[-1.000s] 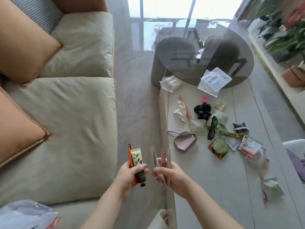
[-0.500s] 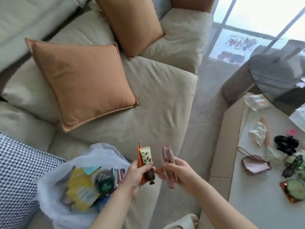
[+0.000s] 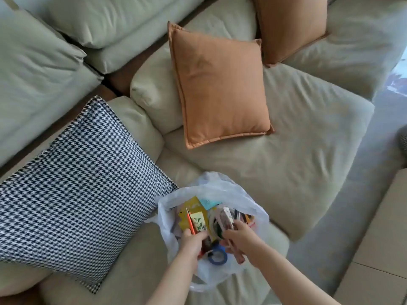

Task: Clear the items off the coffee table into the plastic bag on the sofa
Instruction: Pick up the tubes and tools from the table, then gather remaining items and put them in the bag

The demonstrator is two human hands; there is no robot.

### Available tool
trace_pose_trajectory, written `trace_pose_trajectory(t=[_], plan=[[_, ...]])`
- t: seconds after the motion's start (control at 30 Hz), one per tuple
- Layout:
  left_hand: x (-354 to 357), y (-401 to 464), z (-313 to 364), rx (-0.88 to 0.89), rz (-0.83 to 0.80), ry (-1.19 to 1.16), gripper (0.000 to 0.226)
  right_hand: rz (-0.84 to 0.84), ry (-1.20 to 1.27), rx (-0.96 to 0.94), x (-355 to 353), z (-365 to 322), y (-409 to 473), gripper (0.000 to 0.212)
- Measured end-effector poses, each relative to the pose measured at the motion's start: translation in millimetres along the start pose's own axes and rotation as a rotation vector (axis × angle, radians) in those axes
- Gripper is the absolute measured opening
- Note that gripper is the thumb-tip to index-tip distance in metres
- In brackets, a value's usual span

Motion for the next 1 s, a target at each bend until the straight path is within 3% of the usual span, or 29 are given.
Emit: trace_pose_trajectory(t=[0.1,0.23,0.47,0.67,1.0], plan=[[-9.9,14.8,5.2,0.000,0.040,0.034,0.031,-0.004,-0.060,-0.064,20.2,-18.8,6.9,0.026],[-12.7,10.8,17.3,0.060,0.056,0.040,0.023,-0.044,-0.006,-0.127,30.9,-27.4,14.0,0.059],[-5.8,0.9,19.5,0.180,0.082,0.119,0.048,0.030,0.024,-0.074,6.3,-8.4,4.9,0.048],[38.5,-33.0,8.1,0.210,-0.110,0.308,0.033,0.156,0.163,-0.017,-54.2,22.9,-16.3,0.034],[152.6,-107.3,-43.7,0.633,-0.262,0.860,0.026,0.430,0.012,-0.078,-197.7,124.4,-45.1,0.018]])
Point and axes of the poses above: each hand's wrist, its own y-axis towards the middle knuckle, its own x-axis out of the palm, z = x × y, the point moved 3 cm from there along y, towards the middle knuckle, and after that the axes turned 12 degrees about z, right-handed, at the moved point
